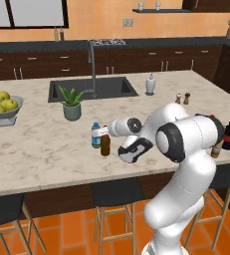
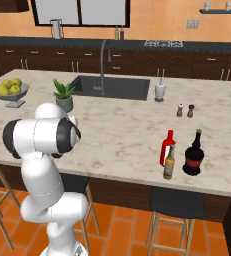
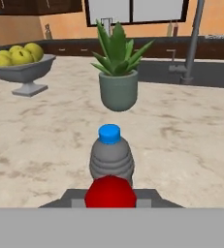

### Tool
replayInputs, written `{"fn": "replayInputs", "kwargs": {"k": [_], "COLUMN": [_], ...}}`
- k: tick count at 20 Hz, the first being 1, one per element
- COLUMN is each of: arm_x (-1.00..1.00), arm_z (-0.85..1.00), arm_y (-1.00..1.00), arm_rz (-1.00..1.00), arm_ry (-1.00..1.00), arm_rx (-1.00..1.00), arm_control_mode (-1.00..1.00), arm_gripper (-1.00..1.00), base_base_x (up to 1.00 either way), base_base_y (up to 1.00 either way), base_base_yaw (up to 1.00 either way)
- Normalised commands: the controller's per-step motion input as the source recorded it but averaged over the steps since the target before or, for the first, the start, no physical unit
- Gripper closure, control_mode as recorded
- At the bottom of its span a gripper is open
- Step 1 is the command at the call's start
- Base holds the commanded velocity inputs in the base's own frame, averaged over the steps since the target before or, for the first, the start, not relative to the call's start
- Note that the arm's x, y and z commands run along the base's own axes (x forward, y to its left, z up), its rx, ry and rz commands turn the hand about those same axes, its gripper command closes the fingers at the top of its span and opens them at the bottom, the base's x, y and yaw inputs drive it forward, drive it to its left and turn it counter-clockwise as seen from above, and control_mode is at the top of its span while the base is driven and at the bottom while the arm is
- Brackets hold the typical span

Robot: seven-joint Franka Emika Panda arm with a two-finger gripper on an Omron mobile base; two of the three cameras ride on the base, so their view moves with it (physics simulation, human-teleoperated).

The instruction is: Move the plastic bottles in the middle to the plastics group, and the glass bottles in the middle to the glass group.

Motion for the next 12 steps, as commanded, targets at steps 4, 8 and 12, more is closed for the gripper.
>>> {"fn": "replayInputs", "kwargs": {"k": [4,8,12], "arm_x": [-0.42,-0.18,-0.16], "arm_z": [0.51,0.56,0.64], "arm_y": [-0.55,-0.39,-0.41], "arm_rz": [-0.03,-0.12,-0.12], "arm_ry": [0.00,0.00,0.00], "arm_rx": [0.00,0.00,0.00], "arm_control_mode": [-1.00,-1.00,-1.00], "arm_gripper": [1.00,1.00,1.00], "base_base_x": [0.00,0.00,0.00], "base_base_y": [0.00,0.00,0.00], "base_base_yaw": [0.00,0.00,0.00]}}
